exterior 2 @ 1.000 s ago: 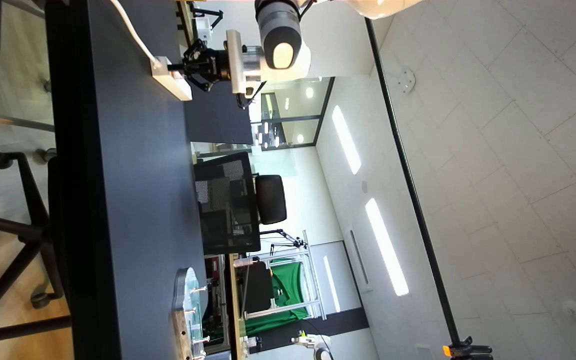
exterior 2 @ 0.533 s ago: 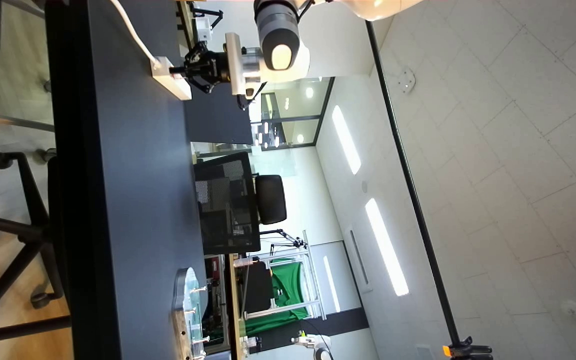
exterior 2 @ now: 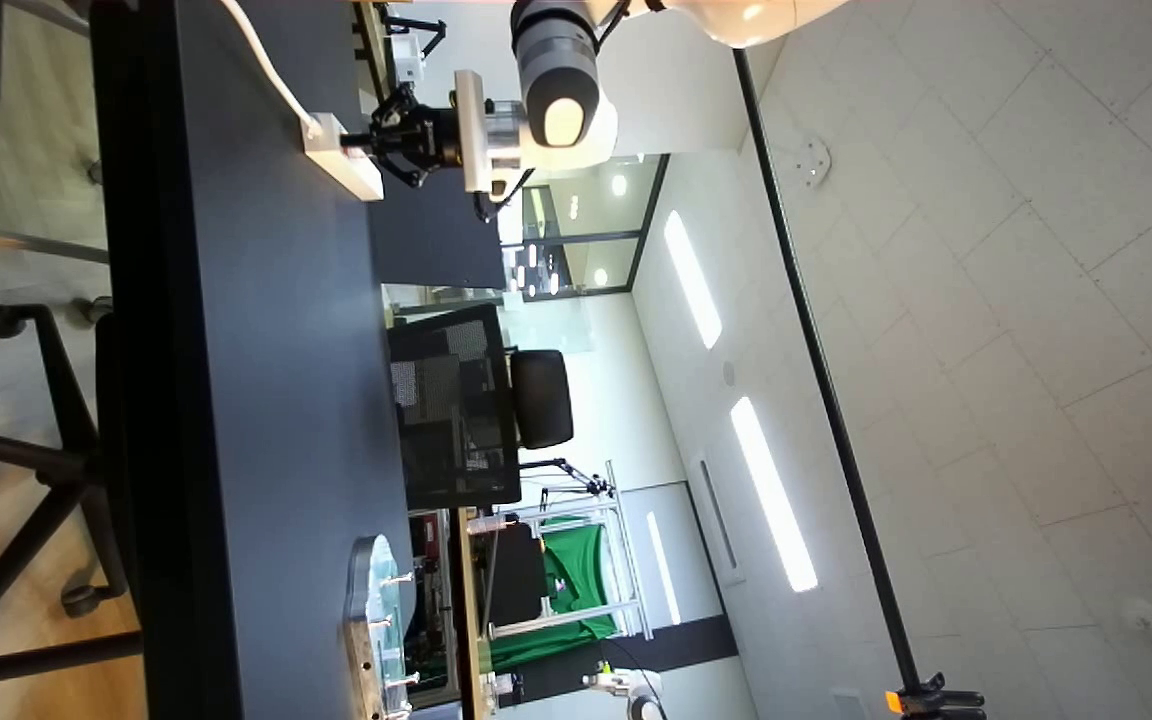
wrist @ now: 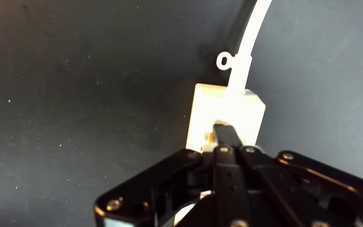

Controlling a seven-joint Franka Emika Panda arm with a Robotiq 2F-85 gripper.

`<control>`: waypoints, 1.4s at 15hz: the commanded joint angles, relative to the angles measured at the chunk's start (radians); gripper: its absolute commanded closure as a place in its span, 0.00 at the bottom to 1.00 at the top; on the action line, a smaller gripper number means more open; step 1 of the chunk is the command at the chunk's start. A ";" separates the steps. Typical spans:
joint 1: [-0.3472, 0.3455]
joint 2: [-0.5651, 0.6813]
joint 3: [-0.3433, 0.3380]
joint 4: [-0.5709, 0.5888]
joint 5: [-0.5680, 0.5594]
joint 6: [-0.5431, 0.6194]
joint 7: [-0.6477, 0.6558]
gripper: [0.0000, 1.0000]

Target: Press the power button of the extension cord.

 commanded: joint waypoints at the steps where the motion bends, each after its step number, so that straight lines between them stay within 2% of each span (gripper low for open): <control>1: -0.003 0.028 0.010 0.053 -0.018 -0.032 0.042 1.00; 8: -0.009 0.053 0.030 0.069 -0.007 -0.022 0.036 1.00; 12: 0.003 0.063 0.014 0.063 -0.026 0.007 0.046 1.00; 14: 0.019 0.071 -0.004 0.051 -0.056 0.044 0.052 1.00; 18: 0.077 0.074 -0.057 0.009 -0.194 0.122 0.096 1.00; 21: 0.108 0.065 -0.077 -0.011 -0.266 0.140 0.143 1.00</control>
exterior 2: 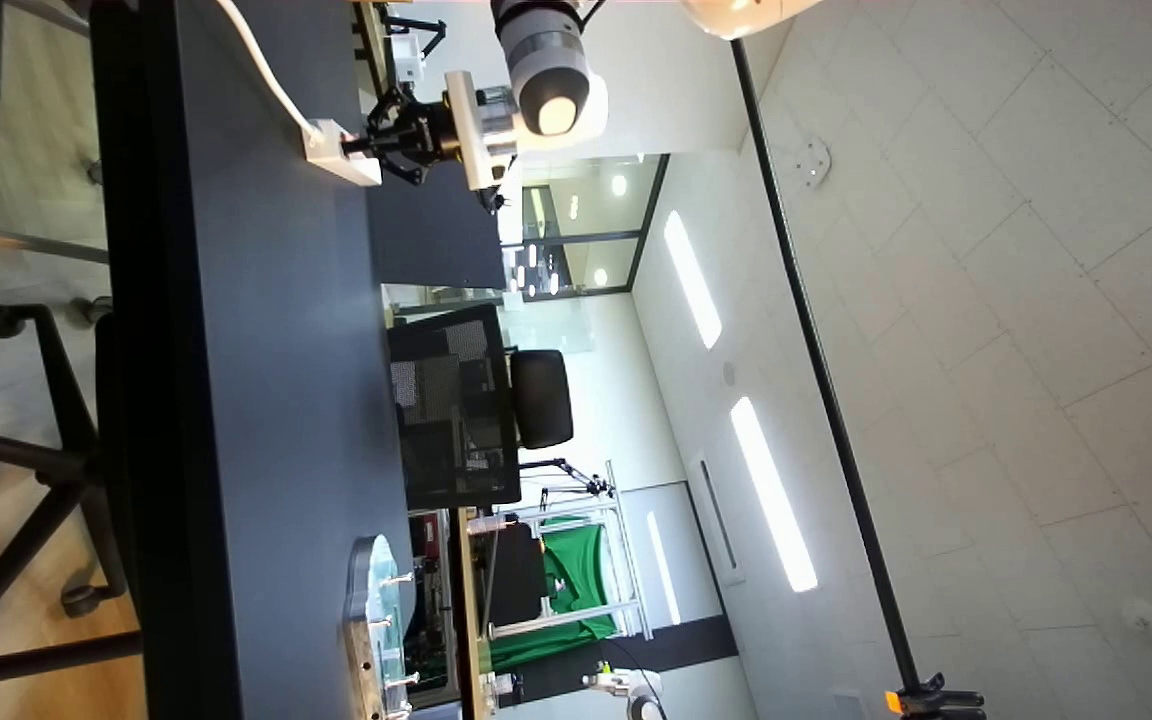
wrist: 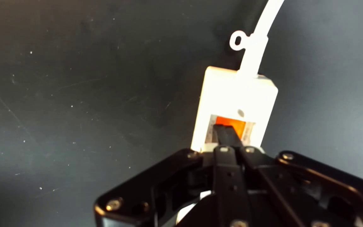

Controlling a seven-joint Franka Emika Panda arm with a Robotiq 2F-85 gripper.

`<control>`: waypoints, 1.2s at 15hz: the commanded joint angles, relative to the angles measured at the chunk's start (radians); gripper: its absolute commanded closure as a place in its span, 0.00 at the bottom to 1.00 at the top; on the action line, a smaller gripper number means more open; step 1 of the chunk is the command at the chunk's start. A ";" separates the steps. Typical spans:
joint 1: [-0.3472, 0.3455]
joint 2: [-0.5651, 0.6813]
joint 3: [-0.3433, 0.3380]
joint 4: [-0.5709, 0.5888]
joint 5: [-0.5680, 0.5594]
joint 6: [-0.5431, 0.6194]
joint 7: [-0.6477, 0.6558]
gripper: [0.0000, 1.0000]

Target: Press the power button of the extension cord.

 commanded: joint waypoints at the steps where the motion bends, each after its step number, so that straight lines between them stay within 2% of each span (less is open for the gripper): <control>1: 0.047 0.037 -0.038 -0.022 -0.080 0.055 0.087 1.00; 8: 0.065 0.008 -0.033 -0.029 -0.094 0.023 0.134 1.00; 14: -0.029 -0.001 0.055 -0.014 0.013 -0.021 0.067 1.00; 18: -0.129 0.010 0.142 -0.001 0.130 -0.038 -0.016 1.00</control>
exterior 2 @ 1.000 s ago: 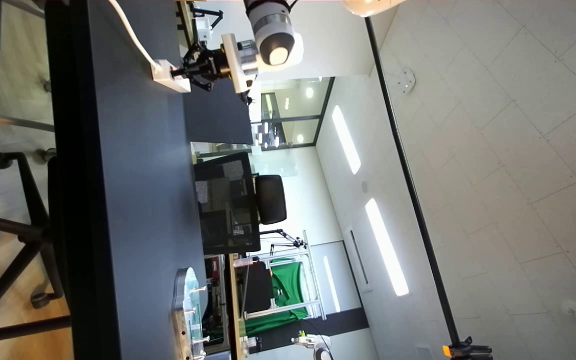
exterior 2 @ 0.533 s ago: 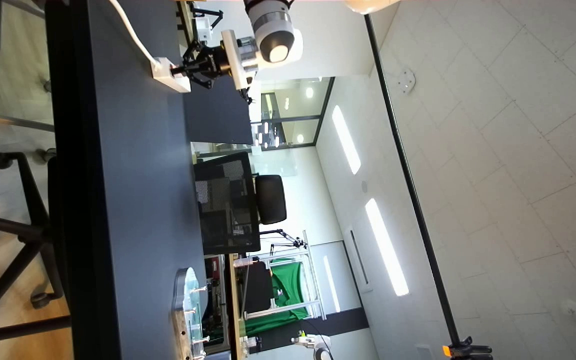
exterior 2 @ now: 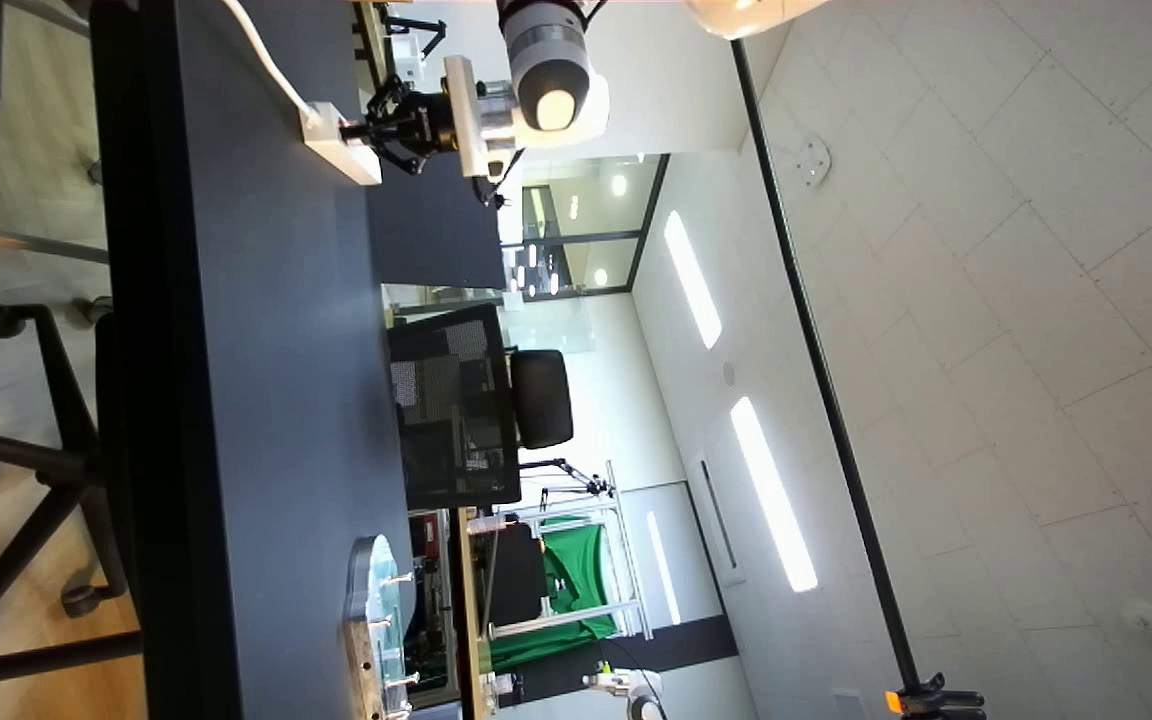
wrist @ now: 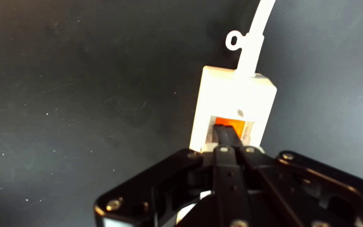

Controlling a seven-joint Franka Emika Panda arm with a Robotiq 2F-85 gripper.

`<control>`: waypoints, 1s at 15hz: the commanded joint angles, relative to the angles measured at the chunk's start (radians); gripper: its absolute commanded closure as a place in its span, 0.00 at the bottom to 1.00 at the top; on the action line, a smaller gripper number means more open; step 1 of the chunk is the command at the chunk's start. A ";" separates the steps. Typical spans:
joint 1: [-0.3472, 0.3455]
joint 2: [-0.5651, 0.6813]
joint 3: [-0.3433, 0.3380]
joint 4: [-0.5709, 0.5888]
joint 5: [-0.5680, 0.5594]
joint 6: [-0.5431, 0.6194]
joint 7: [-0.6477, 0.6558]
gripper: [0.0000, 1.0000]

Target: Press the power button of the extension cord.

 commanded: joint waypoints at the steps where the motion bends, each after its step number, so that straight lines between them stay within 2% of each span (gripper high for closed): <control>1: -0.094 0.022 0.089 0.017 0.102 -0.036 -0.070 1.00; 6: -0.162 0.037 0.139 0.050 0.223 -0.113 -0.148 1.00; 15: -0.152 0.017 0.134 0.045 0.293 -0.137 -0.179 1.00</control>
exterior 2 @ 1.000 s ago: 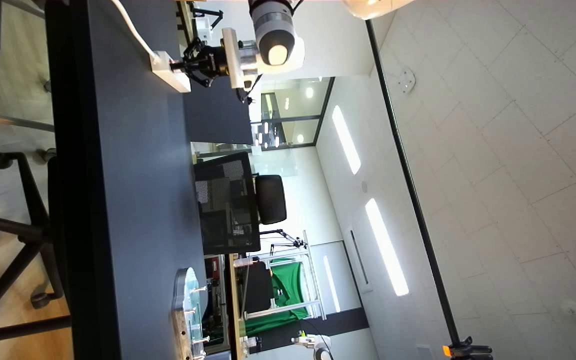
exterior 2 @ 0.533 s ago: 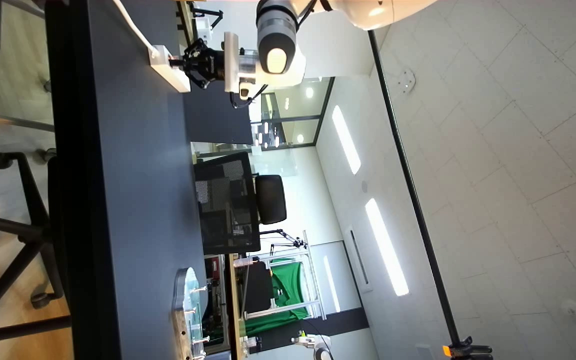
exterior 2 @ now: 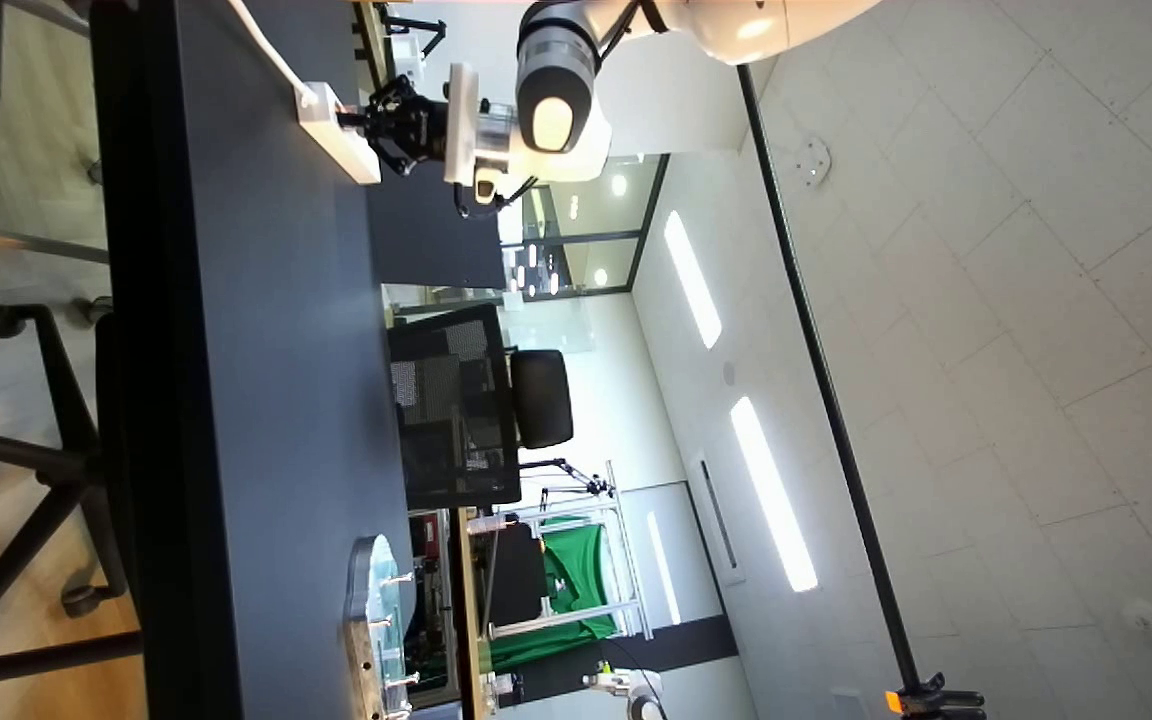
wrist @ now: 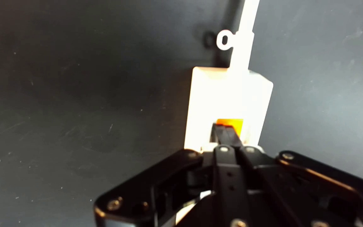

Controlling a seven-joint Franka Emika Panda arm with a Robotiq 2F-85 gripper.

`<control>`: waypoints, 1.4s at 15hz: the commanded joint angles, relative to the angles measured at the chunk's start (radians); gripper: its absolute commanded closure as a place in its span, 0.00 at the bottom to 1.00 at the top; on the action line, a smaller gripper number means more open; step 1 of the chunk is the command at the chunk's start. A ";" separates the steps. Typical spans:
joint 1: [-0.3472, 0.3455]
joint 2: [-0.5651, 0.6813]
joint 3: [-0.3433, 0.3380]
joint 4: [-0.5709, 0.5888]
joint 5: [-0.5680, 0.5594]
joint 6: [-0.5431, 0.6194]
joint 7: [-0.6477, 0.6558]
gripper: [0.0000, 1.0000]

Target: Press the power button of the extension cord.

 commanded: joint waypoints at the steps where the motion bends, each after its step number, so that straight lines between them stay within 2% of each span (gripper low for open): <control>1: 0.006 -0.004 0.006 0.011 0.025 -0.021 -0.012 1.00; 7: 0.027 -0.015 0.000 0.002 0.020 -0.021 -0.002 1.00; 12: 0.071 -0.039 -0.029 -0.012 -0.010 -0.017 0.034 1.00; 21: 0.113 -0.078 -0.054 -0.017 -0.024 -0.069 0.037 1.00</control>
